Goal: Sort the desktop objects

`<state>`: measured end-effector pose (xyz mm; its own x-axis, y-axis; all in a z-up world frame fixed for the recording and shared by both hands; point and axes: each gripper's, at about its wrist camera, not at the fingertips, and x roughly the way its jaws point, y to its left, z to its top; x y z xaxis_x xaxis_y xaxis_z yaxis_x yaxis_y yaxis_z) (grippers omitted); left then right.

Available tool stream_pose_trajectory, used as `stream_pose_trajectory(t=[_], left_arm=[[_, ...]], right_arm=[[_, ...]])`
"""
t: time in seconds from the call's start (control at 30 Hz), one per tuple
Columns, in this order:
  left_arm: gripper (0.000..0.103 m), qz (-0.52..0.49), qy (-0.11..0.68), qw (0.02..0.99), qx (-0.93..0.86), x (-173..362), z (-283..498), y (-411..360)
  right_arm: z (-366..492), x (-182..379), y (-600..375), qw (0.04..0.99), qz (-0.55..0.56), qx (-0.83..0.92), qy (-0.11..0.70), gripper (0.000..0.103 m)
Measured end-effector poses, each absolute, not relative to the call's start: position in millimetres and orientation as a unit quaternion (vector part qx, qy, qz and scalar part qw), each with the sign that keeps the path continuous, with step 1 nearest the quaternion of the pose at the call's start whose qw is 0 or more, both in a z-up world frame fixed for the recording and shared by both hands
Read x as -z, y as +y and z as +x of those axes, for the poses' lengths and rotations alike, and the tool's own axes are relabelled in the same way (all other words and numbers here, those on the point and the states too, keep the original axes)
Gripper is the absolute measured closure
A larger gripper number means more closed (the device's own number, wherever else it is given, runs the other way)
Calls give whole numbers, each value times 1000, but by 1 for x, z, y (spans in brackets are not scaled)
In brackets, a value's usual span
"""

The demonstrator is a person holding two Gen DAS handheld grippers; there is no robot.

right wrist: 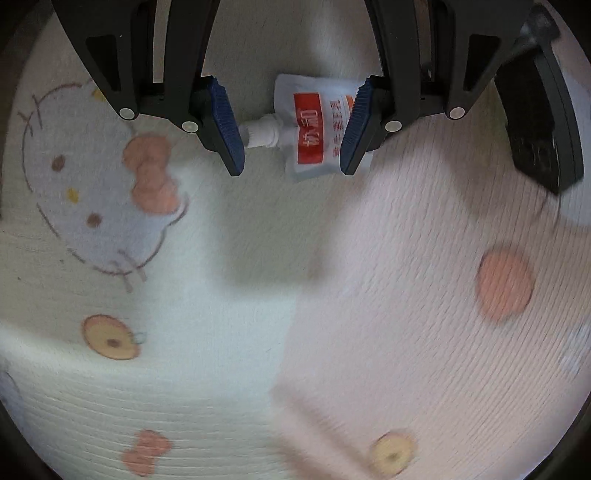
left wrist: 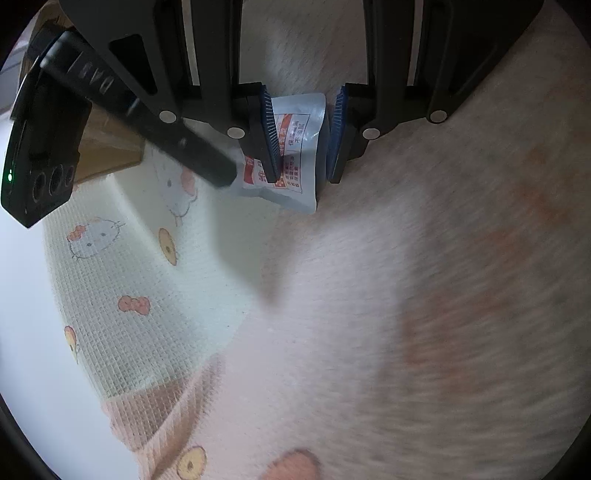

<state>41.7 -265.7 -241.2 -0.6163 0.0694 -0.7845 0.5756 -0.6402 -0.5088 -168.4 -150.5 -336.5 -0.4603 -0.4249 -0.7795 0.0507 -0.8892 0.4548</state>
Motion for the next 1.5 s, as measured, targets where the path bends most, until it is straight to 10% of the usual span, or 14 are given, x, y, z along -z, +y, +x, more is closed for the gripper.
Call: stream_pose_trajectory(t=[0.93,1.5], left_arm=[[59,444,388,151,793,253,43,-254],[62,406,253,188,858,175,55,-223]], right_arm=[[-146,359,-180,188,504,840,-72,50],[-138,314,-192,206,453,867,0,49]])
